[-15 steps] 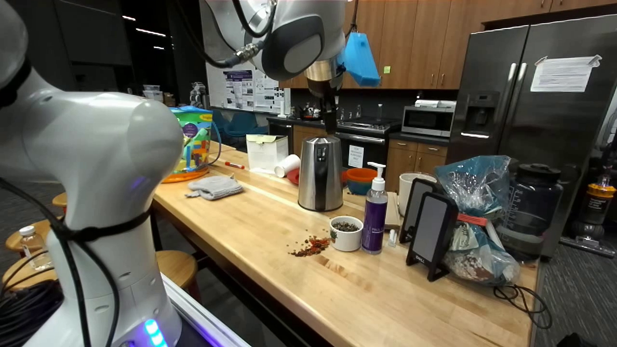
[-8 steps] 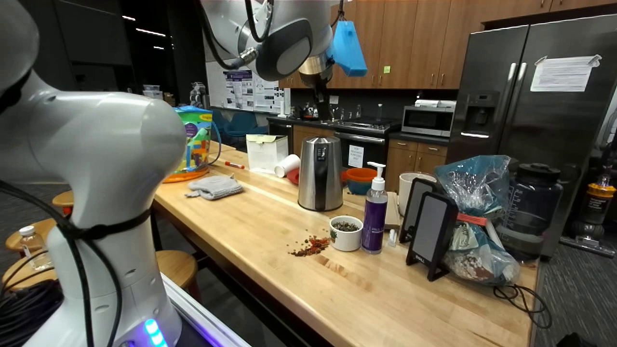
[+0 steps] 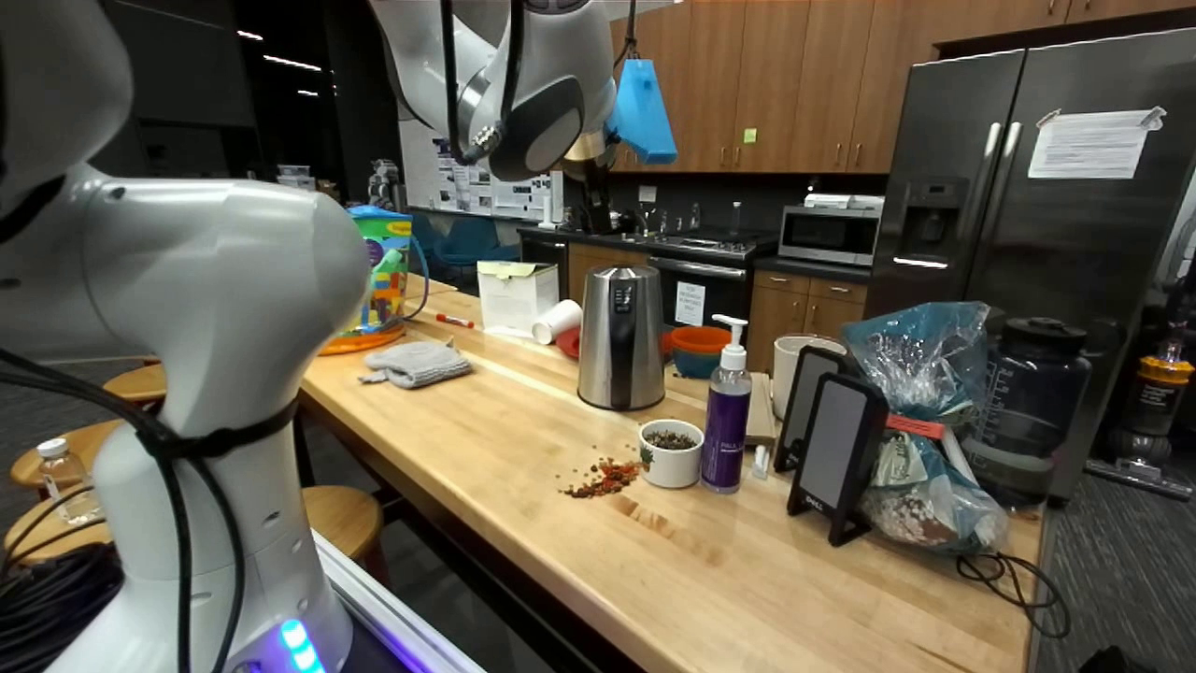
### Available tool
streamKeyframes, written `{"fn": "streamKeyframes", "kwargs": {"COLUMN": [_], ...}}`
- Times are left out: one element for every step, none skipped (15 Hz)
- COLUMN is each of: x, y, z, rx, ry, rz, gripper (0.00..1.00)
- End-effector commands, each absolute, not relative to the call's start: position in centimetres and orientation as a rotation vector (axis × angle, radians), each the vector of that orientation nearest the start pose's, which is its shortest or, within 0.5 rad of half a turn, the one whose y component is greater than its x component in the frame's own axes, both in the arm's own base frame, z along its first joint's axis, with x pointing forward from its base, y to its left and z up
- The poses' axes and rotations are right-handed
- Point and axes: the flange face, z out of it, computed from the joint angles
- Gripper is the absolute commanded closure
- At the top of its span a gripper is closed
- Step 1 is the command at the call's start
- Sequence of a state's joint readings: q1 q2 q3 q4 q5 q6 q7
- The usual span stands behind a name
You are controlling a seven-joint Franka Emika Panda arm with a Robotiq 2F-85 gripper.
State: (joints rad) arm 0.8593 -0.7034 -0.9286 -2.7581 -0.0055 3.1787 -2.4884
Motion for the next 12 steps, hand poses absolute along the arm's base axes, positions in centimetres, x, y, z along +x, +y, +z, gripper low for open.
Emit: {"fn": "streamKeyframes", "kwargs": {"x": [43.3,43.6,43.7,43.9,43.9,43.8,43.3,43.3,43.3,43.3,43.3,43.3], "y": [-3.1,-2.8,-2.5,-2.4,-2.2,-2.1,-2.1,-2.0,-1.9,-1.9,-1.9,-1.9], "z": [44.0,43.8,43.6,43.6,43.6,43.7,43.4,43.4,43.3,43.3,43.3,43.3], "rx": [0.965,0.969,0.968,0.969,0.97,0.97,0.967,0.968,0.966,0.967,0.967,0.968], "ry": [2.11,2.116,2.119,2.121,2.118,2.115,2.139,2.142,2.144,2.145,2.144,2.144], "rz": [0.988,0.989,0.991,0.986,0.985,0.988,0.997,0.995,0.995,0.995,0.996,0.996], "gripper": [0.0,0.0,0.0,0.0,0.0,0.0,0.0,0.0,0.0,0.0,0.0,0.0]}}
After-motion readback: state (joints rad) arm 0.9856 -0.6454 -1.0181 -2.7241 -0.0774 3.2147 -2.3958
